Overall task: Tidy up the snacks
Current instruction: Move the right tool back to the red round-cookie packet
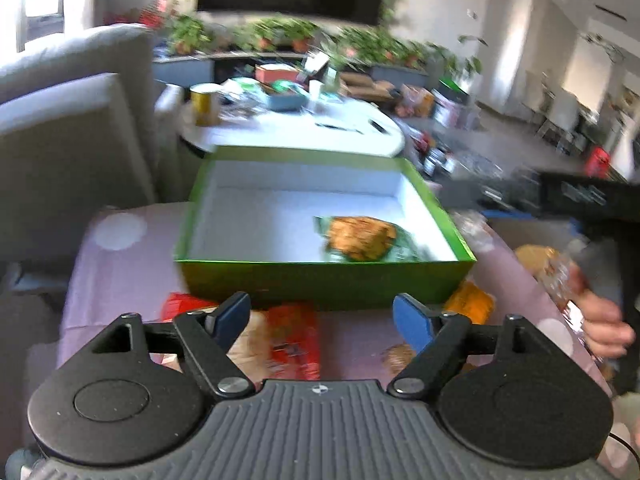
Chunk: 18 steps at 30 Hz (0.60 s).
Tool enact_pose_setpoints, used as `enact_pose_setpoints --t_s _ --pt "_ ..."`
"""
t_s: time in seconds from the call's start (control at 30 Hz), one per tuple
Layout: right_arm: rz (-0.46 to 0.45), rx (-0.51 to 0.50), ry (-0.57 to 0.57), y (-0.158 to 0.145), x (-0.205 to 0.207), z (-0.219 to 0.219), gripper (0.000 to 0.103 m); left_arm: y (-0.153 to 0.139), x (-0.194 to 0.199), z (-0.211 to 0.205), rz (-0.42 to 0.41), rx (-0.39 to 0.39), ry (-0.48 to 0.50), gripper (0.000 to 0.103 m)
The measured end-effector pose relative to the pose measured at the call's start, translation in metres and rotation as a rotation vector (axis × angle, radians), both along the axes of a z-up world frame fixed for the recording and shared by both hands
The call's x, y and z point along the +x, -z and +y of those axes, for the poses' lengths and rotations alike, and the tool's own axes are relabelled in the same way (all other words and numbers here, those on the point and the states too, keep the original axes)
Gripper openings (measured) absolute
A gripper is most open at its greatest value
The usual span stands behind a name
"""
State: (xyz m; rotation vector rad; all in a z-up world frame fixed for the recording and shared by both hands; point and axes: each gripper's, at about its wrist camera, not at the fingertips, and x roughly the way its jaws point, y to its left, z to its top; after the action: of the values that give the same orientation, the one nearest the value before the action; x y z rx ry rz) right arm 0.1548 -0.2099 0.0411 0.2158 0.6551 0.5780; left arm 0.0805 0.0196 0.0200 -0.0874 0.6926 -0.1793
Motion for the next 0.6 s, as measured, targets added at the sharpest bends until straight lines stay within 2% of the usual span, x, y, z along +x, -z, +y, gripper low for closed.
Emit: enact_pose_setpoints --t_s 0.13,0.33,0.6 --pt "-0.003 0.041 -0.027 -0.002 -0.025 -0.002 0.092 -0.002 -0.016 0.027 -0.009 -0.008 -0.099 0.084" --pt "0.001 0.028 -0.047 0.005 -0.049 0.009 0.092 0.013 -0.033 0.062 0.017 -0.073 -0.206 0.086" --pt "0.058 0.022 -0.021 0.02 -0.065 0.031 0.092 0.033 -0.037 0.079 0.033 -0.085 -0.242 0.087"
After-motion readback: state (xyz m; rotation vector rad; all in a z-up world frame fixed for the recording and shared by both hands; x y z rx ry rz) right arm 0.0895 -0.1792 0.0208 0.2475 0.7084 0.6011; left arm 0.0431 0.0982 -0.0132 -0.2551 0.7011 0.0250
